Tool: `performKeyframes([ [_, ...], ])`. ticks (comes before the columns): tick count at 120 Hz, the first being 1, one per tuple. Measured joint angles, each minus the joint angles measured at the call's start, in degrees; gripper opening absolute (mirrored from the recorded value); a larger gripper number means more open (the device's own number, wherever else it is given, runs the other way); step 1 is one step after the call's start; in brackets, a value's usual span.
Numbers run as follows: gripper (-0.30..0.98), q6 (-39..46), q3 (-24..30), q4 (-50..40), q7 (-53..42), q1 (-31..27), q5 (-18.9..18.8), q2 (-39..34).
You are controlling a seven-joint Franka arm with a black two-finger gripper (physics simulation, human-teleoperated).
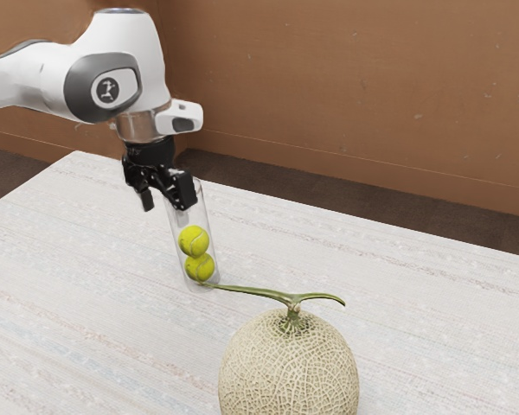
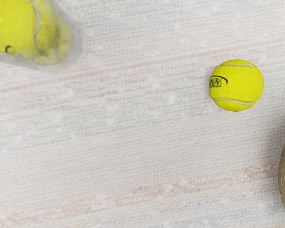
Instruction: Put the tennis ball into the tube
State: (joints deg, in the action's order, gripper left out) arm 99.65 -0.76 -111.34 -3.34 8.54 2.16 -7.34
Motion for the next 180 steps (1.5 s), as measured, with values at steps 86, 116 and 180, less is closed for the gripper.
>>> performKeyframes([
  [86,0.69,22.31,1.02,-14.48,9.10,6.06,4.61,10.02],
  [116,0.69,27.41,1.11,-13.01,10.42,7.22,8.00,15.53],
  [180,0.69,31.99,1.18,-7.59,11.79,9.11,11.94,25.53],
])
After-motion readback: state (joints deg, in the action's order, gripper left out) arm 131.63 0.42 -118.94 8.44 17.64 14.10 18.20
